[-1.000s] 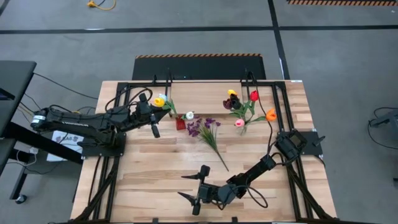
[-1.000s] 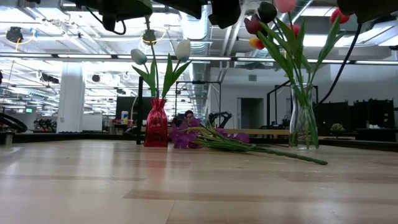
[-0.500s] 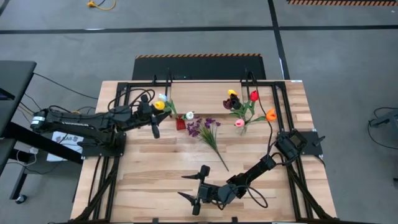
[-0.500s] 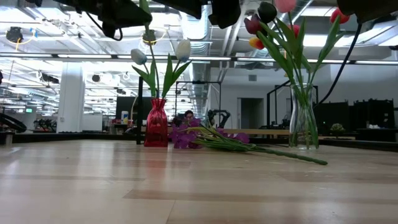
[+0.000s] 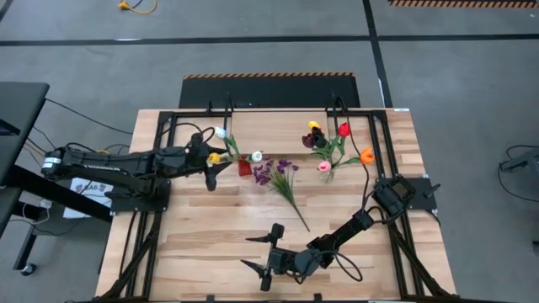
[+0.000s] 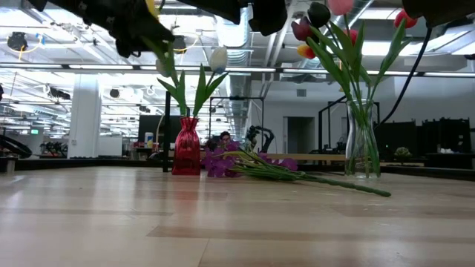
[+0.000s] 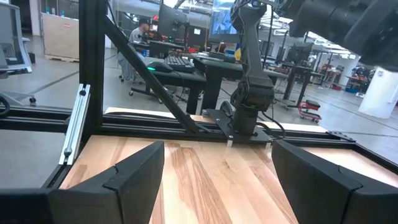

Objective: Pick and place flowers into a vace then onto a shelf
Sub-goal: Put the yellow flower into the red vase

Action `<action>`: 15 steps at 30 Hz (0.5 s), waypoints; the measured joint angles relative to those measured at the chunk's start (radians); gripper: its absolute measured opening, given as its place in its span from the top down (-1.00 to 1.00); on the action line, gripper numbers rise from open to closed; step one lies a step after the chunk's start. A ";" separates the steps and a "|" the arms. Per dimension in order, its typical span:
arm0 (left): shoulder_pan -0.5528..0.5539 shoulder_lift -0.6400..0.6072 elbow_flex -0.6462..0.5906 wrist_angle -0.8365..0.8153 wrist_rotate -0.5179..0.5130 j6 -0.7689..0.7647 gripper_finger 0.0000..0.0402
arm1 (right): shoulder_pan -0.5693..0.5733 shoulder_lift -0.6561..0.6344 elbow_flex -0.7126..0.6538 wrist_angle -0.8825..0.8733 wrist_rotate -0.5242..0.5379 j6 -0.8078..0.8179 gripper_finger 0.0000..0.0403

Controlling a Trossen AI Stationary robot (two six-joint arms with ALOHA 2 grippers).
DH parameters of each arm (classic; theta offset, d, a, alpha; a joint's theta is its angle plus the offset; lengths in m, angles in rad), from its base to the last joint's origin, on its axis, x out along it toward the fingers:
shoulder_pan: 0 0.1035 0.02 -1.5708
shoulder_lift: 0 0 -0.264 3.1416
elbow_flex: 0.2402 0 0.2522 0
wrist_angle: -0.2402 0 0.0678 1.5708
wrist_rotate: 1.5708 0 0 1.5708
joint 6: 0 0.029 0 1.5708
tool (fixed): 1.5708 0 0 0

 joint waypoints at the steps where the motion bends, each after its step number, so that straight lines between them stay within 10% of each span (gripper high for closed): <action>1: 0.000 0.000 0.000 -0.018 0.000 -0.009 -0.01 | 0.000 0.000 0.000 0.000 0.000 0.000 -0.45; 15: 0.000 -0.002 0.005 -0.103 0.051 -0.036 -0.13 | 0.000 0.000 0.000 0.000 0.000 0.000 -0.45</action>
